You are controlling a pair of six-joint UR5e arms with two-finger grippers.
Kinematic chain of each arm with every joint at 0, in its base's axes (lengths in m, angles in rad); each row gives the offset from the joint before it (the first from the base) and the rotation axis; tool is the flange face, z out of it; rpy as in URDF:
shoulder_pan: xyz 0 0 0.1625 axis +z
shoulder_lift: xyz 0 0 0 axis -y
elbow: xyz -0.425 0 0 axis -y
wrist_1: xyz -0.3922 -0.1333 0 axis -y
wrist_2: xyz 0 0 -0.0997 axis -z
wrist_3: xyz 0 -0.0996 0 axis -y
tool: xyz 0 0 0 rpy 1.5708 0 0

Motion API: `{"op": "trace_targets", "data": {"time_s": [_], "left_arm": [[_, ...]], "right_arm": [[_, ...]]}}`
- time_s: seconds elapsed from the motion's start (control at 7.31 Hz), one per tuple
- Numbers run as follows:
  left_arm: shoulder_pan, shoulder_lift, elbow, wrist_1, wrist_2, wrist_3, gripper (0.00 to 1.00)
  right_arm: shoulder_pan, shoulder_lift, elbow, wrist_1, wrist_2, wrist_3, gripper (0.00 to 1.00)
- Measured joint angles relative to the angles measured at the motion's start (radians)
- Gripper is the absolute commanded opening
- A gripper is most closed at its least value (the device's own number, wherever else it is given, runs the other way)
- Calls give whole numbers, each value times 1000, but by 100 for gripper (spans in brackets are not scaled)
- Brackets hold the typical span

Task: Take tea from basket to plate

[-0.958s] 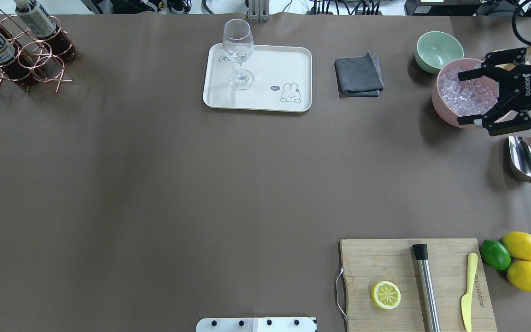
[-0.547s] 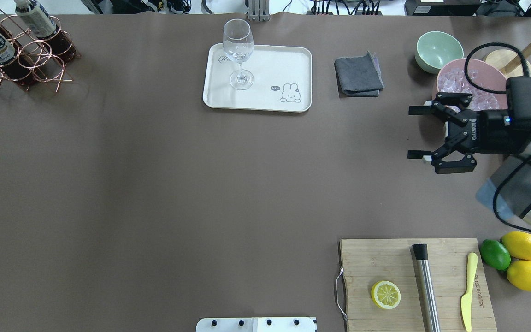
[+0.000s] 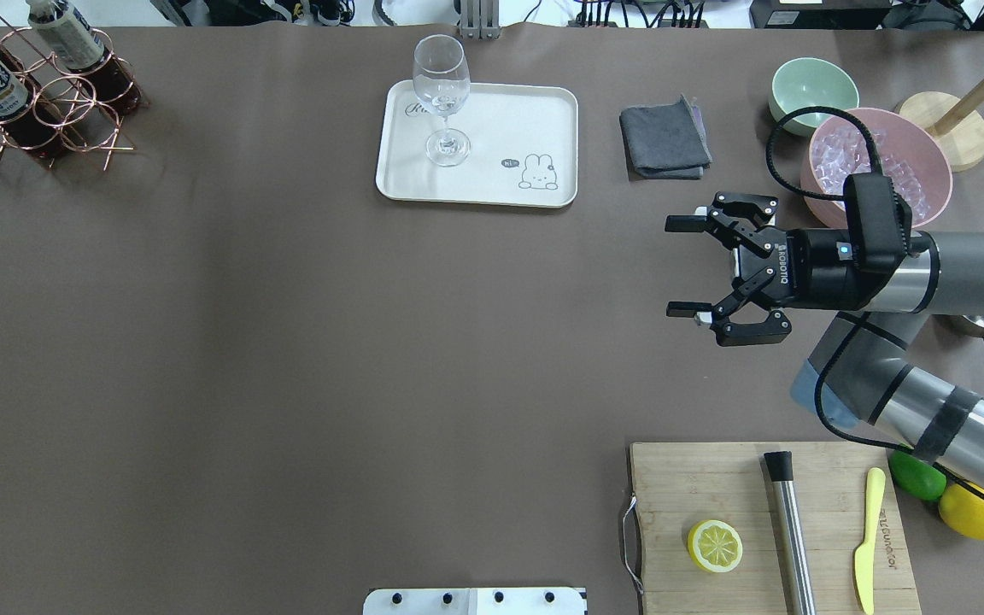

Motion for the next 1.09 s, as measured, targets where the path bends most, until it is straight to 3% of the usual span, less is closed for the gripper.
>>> {"op": "trace_targets", "data": {"time_s": [0.41,0.68,0.96,1.09], "left_arm": [[-39,9,-54,25,-18,4,0],[-50,23,-167,122,-36,3,0],[-21,43,-470,427,-25,-15,0],[49,40,-643,588,32,-87,0]], "right_arm": [[-49,22,-24,-6,-7,-81,100],[-56,26,-24,-9,-9,-81,100],[-54,20,-21,-5,-8,-79,100],[-54,16,-19,-4,-8,-78,100]]}}
